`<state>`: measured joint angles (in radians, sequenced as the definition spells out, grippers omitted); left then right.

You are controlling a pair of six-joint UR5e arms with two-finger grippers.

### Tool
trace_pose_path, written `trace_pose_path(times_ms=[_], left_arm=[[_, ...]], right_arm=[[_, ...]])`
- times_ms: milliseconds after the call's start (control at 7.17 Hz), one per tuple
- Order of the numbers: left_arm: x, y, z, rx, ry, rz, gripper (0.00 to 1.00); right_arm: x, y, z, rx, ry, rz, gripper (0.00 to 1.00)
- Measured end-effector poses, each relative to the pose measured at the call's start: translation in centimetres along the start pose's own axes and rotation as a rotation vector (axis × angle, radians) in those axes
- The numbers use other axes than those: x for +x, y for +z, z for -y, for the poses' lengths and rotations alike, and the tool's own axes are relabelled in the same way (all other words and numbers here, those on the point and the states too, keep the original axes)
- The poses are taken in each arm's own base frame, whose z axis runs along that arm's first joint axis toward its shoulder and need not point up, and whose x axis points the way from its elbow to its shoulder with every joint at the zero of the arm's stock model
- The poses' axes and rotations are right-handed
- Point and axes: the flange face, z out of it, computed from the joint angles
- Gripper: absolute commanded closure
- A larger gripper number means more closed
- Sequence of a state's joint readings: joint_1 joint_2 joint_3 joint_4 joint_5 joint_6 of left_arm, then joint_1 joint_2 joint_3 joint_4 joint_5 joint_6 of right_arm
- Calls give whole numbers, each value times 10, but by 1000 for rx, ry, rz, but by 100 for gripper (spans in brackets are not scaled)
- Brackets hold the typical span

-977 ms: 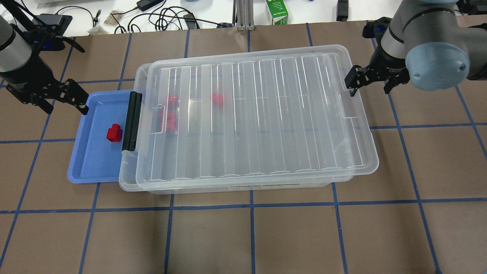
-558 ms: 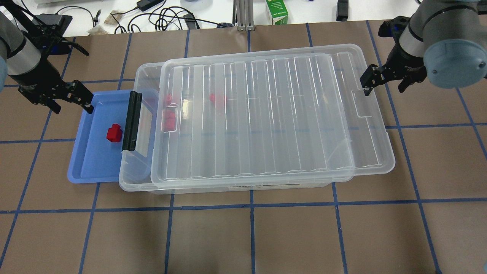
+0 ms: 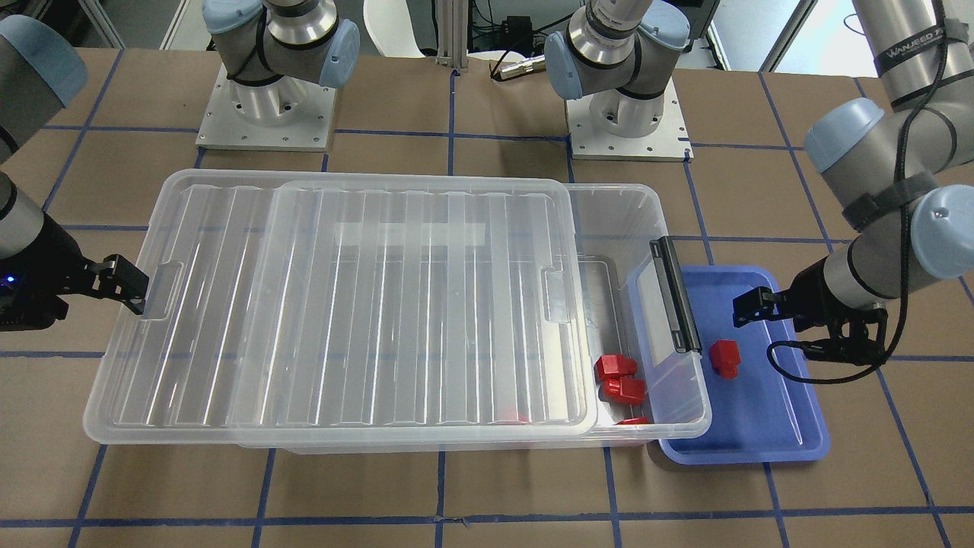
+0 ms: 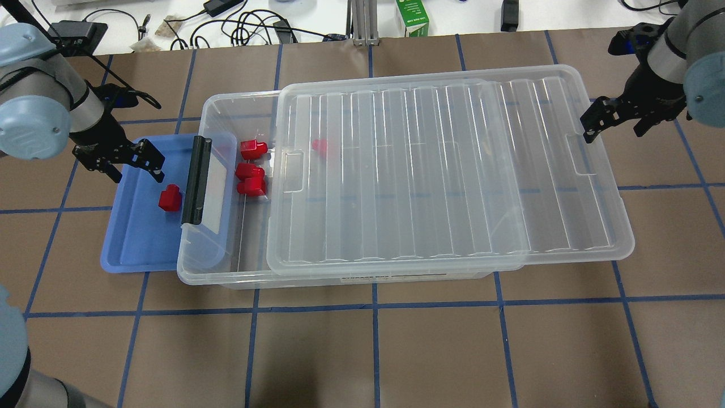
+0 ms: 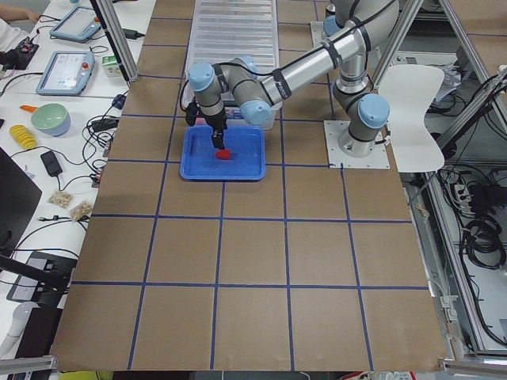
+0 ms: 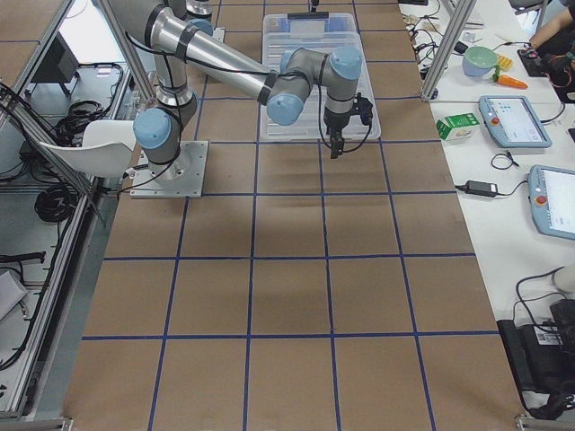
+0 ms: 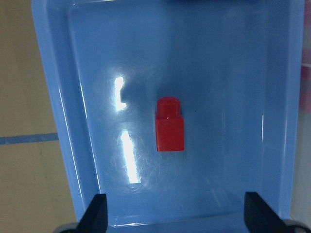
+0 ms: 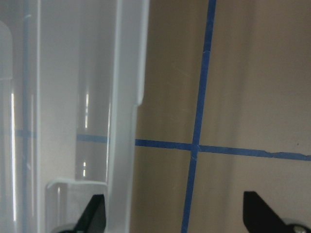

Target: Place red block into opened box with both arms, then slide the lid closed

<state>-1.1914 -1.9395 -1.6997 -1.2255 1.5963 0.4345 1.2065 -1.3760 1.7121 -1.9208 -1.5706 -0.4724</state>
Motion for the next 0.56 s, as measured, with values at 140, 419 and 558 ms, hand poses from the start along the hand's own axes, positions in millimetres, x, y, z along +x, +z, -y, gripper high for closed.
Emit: trace_pose_path(times_ms=[140,419,558], left_arm=[[-3,17,7,-13,-8,-5,0],[-3,44,16,-47,-49,-21,0],[-2,54,19,-61,-61,-29,3]], right_arm=[[18,0,-5,-1,-12,0,0],[39,-2,-11,1,-29,-2,0],[42,-2,-11,2,-32,-3,0]])
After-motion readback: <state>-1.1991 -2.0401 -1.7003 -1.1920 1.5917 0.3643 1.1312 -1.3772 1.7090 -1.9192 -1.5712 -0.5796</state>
